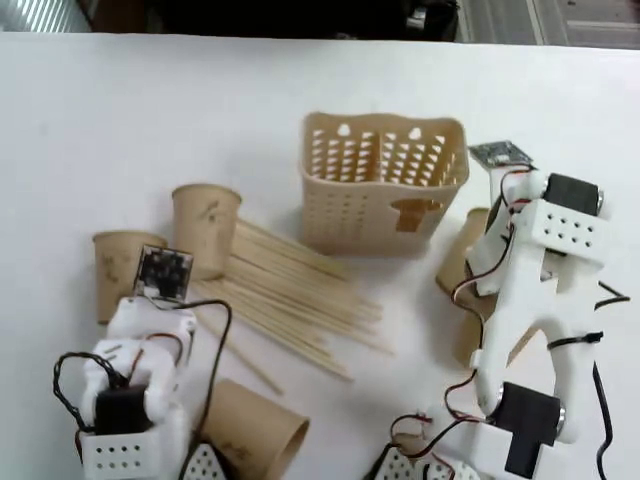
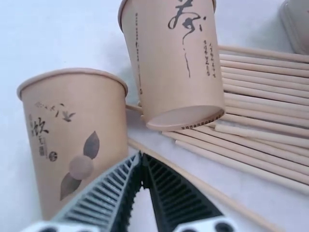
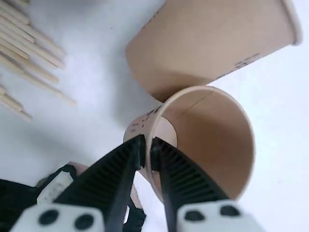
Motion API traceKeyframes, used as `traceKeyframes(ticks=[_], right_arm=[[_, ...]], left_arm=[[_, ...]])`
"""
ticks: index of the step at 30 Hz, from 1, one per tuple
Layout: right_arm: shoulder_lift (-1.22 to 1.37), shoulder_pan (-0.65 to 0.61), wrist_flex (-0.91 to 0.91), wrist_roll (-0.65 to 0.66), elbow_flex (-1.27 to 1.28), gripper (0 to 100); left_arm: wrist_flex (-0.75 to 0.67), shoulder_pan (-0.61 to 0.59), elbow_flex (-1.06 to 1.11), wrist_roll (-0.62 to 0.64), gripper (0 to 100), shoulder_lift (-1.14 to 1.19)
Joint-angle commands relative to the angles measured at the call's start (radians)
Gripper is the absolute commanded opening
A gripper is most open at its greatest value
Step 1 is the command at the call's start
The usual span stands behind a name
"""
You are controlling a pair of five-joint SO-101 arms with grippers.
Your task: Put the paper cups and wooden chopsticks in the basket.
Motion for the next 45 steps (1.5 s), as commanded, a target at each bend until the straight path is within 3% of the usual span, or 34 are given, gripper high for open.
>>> traceKeyframes(ticks=[1, 7, 14, 19, 30, 37, 45], right_arm=[[-0.124, -0.016, 0.018, 0.043, -0.051, 1.8], [-0.414, -0.054, 0.015, 0.126, -0.054, 1.8], [-0.615, -0.150, -0.022, 0.118, -0.196, 1.8], [-0.613, -0.199, -0.156, 0.037, -0.333, 1.8], [-0.430, -0.390, -0.463, 0.034, -0.319, 1.8], [-0.297, -0.467, -0.490, 0.032, -0.319, 1.8], [-0.191, -0.450, -0.501, 0.060, -0.319, 1.8]], left_arm=[[-0.023, -0.005, -0.008, -0.006, 2, -0.013], [-0.023, -0.005, -0.008, -0.006, 2, -0.013], [-0.023, -0.005, -0.008, -0.006, 2, -0.013], [-0.023, -0.005, -0.008, -0.006, 2, -0.013], [-0.023, -0.005, -0.008, -0.006, 2, -0.013], [-0.023, -0.005, -0.008, -0.006, 2, -0.013], [-0.023, -0.005, -0.008, -0.006, 2, -0.013]])
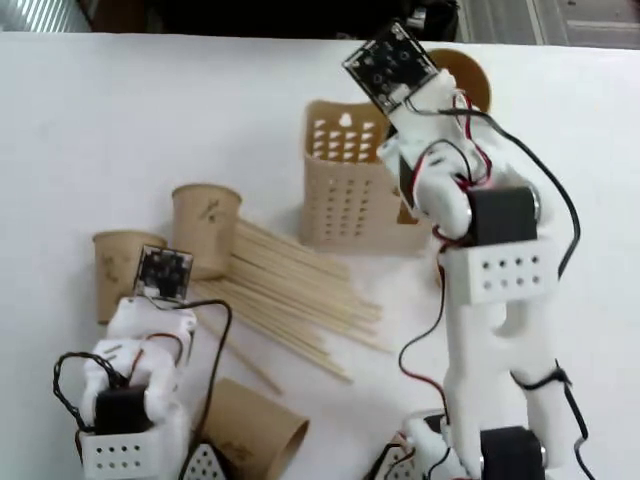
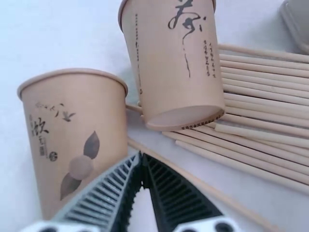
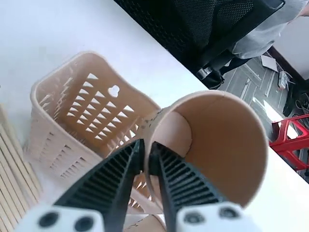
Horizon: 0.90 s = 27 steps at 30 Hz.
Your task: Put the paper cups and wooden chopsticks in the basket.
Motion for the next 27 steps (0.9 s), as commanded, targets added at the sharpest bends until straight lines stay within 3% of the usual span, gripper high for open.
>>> traceKeyframes(ticks=[1, 6, 27], right_arm=[[0.013, 0.012, -0.016, 0.025, -0.032, 1.8], [0.001, 0.012, 0.068, 0.035, -0.051, 1.8], [0.265, 0.062, 0.463, 0.028, -0.652, 1.8]], left_arm=[[-0.023, -0.005, -0.008, -0.006, 2, -0.013], [-0.023, -0.005, -0.008, -0.006, 2, -0.013], [-0.023, -0.005, -0.006, -0.006, 2, -0.013]])
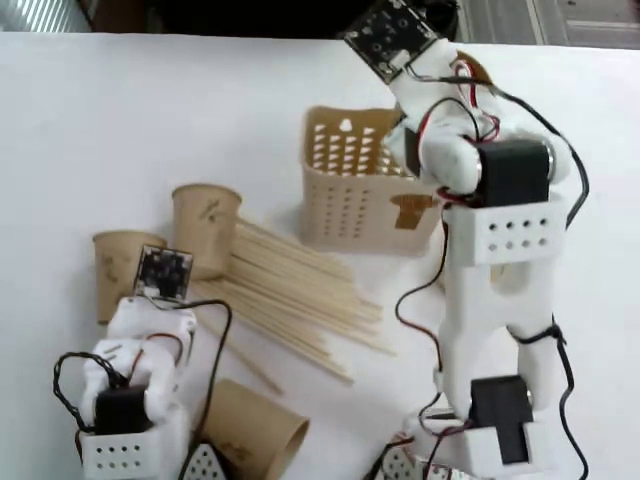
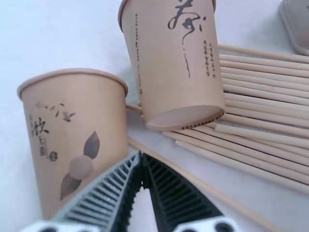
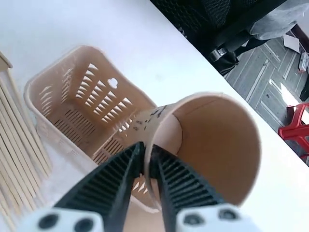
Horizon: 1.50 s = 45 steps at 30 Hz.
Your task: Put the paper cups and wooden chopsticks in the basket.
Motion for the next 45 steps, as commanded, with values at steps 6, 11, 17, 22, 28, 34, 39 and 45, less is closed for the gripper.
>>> traceKeyframes(ticks=[6, 11, 17, 22, 28, 34, 39, 45], right_arm=[[-0.005, 0.038, 0.099, 0.003, -0.176, 1.8], [-0.025, 0.025, 0.102, -0.023, -0.135, 1.8], [-0.045, 0.005, 0.102, -0.026, -0.034, 1.8], [-0.051, 0.001, 0.102, -0.032, 0.015, 1.8], [-0.127, -0.056, 0.104, -0.069, 0.021, 1.8], [-0.170, -0.064, 0.104, -0.071, 0.049, 1.8], [-0.168, -0.062, 0.096, -0.069, 0.129, 1.8], [-0.166, -0.038, 0.073, -0.068, 0.133, 1.8]], left_arm=[[-0.023, -0.005, -0.006, -0.006, 2, -0.013], [-0.023, -0.005, -0.006, -0.006, 2, -0.013], [-0.023, -0.005, -0.006, -0.006, 2, -0.013], [-0.023, -0.005, -0.006, -0.006, 2, -0.013], [-0.034, -0.005, -0.006, -0.006, 2, -0.013], [-0.044, -0.005, 0.005, -0.006, 2, -0.013], [-0.043, -0.005, 0.005, -0.006, 2, -0.013], [-0.043, -0.005, 0.005, -0.006, 2, -0.013]])
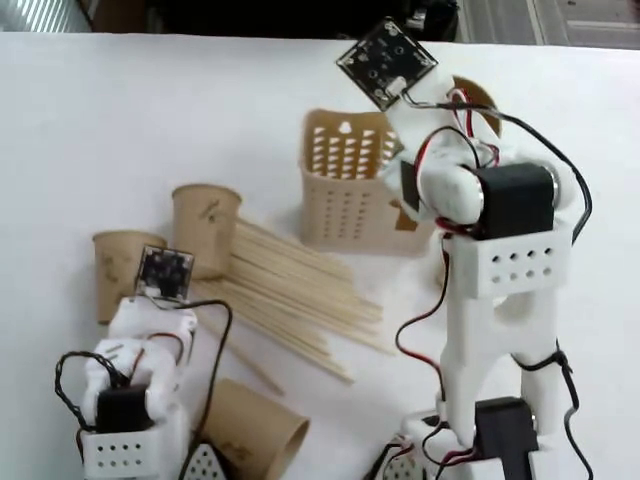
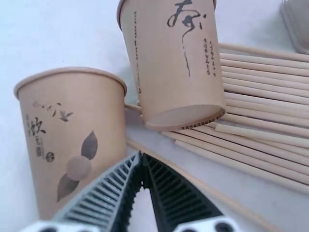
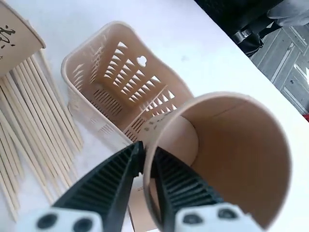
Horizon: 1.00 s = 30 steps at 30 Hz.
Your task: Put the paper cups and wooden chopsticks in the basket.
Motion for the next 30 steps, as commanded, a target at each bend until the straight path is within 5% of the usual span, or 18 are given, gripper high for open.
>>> traceKeyframes(ticks=[1, 30], right_arm=[[-0.030, 0.025, -0.022, -0.008, 0.000, 1.8], [0.168, 0.015, -0.002, -0.058, -0.101, 2.2]], left_arm=[[-0.025, -0.005, -0.014, -0.006, 2, -0.013], [-0.025, -0.007, -0.014, -0.006, 2, -0.013]])
